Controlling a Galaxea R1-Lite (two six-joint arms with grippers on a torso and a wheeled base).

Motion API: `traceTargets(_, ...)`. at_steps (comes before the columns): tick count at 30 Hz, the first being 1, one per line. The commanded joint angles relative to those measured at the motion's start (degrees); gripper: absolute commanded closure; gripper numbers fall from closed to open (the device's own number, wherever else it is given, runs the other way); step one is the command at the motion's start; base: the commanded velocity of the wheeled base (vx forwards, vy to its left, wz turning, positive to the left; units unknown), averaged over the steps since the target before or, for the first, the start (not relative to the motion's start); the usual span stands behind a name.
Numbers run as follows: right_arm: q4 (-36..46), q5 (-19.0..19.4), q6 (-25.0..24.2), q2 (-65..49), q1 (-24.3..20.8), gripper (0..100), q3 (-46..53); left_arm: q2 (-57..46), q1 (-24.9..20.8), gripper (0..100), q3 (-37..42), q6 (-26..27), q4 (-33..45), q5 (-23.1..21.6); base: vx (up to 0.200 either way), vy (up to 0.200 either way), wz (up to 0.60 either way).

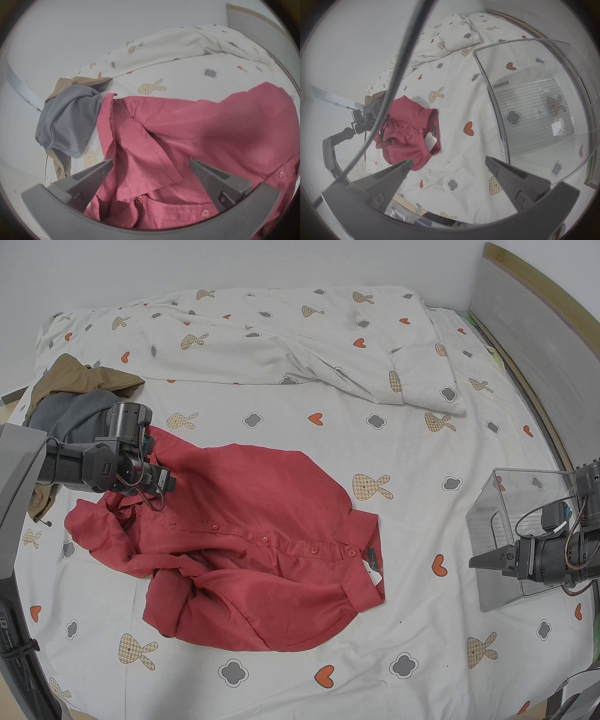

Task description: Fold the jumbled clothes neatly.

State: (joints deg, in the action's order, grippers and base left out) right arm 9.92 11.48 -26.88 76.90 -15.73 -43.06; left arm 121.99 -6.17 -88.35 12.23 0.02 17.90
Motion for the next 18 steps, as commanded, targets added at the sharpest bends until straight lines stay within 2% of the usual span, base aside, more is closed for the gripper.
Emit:
traceTargets(1, 0.0, 0.0, 0.0, 0.1, 0.1, 0, 0.0, 2.1, 0.4, 0, -1.0, 0.1, 0.0, 0.1, 0.0, 0.0, 0.0)
traceTargets(18, 0.0, 0.0, 0.0, 0.2, -0.1, 0, 0.0, 1.2, 8.5, 0, -3.8, 1.3, 0.0, 1.3, 0.0, 0.0, 0.0)
